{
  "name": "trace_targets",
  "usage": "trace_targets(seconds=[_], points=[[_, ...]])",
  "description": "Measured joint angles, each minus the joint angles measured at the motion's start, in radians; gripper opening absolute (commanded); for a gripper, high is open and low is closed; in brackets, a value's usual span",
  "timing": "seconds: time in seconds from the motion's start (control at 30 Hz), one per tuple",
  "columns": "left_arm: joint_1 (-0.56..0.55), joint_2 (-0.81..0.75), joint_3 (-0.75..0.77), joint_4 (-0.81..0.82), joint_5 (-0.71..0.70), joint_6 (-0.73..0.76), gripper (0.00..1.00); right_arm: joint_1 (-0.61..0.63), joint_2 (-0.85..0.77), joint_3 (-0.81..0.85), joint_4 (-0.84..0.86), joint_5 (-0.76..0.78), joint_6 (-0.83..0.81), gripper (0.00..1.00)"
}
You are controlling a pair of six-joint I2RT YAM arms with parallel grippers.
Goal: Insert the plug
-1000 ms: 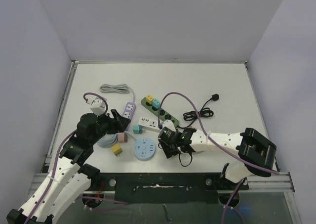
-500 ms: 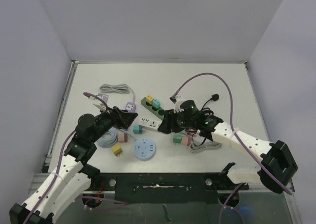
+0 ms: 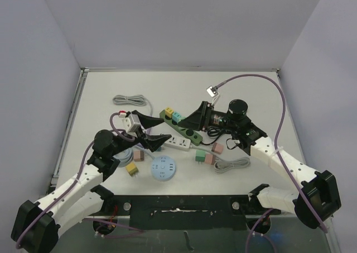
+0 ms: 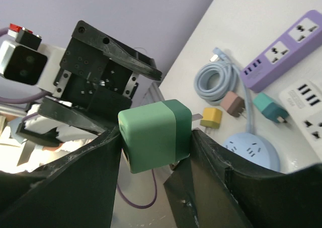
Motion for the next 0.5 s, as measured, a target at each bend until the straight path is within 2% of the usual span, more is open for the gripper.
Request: trace_targets(seconds=[0.23, 0.5], points=[[-0.037, 0.087, 0.0, 0.147, 0.124, 0.17, 0.67, 0.006, -0.004, -0.001, 0.062, -0.068, 0.084, 0.45], [-0.095, 0.214, 0.006, 0.283, 0.127, 0.238, 0.65, 0.011, -0.004, -0.005, 0.097, -0.085, 0.123, 0.45]])
